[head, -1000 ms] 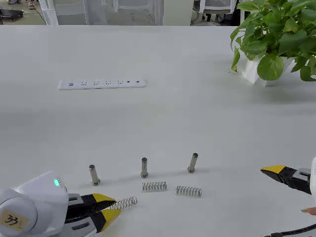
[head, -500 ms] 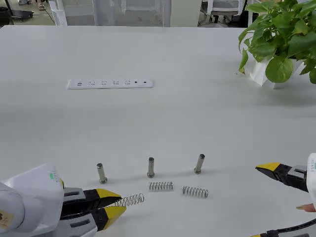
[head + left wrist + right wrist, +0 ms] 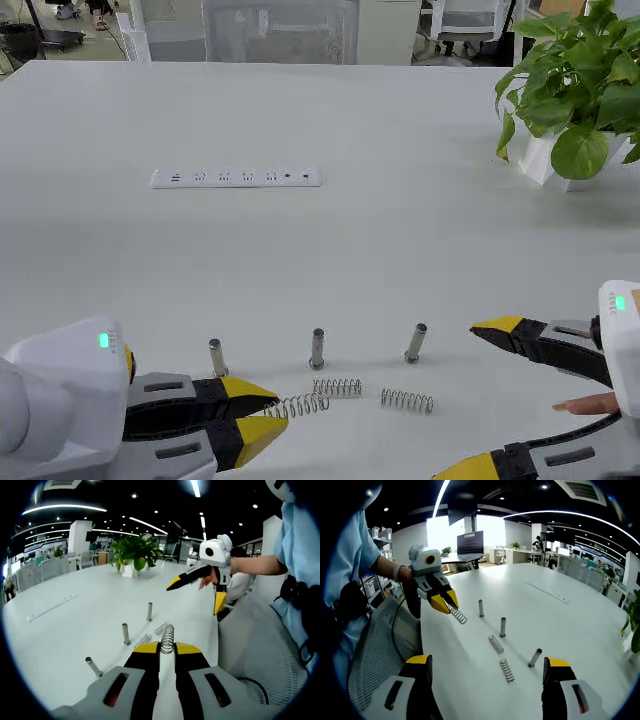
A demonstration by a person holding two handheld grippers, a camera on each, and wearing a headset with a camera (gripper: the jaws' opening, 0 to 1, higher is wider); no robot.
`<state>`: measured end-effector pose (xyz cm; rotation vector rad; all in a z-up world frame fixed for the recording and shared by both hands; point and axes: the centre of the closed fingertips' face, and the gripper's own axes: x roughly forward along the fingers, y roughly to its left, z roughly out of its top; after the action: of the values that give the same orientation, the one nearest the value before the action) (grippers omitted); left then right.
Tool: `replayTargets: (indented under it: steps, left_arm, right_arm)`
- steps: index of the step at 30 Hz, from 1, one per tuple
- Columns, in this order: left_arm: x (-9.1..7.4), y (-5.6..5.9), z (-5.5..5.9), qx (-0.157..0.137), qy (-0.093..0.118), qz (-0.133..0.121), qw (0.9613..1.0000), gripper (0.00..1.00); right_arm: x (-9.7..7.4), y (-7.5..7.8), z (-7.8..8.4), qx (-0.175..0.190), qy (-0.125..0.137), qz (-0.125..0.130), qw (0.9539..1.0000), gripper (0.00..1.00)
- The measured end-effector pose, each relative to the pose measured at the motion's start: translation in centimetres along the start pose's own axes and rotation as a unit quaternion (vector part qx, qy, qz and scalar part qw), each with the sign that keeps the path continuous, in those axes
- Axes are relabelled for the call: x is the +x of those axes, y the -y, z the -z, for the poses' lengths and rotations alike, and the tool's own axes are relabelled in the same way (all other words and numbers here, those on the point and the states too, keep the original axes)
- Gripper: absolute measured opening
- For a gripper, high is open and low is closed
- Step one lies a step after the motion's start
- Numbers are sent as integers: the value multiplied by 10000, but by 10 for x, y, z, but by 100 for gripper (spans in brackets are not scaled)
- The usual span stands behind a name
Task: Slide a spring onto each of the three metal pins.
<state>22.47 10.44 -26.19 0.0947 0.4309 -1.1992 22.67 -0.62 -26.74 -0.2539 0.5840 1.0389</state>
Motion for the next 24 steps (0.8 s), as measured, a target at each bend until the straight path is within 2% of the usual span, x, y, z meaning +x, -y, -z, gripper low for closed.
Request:
replayTargets:
  steps: [3,5,12,19,21,24]
  left_arm:
    - [1,7,-7,-85,106,188,9997,7]
    - [2,10,-11,-91,152,281,9994,7]
    - [4,22,-16,-110,197,590,9980,7]
    - [4,30,-17,-120,175,845,9962,7]
    - [4,32,-16,-139,177,887,9958,7]
    - [3,34,-17,-171,203,933,9953,7]
  right_arm:
    - [5,-9,-9,43,106,-315,9994,80]
    - [8,-13,-14,36,162,-434,9989,74]
    - [16,-30,-21,-144,129,-891,9958,62]
    - [18,-47,-33,-313,332,-1300,9905,47]
    - [18,-50,-34,-374,338,-1390,9890,41]
    - [18,-58,-34,-462,335,-1587,9857,26]
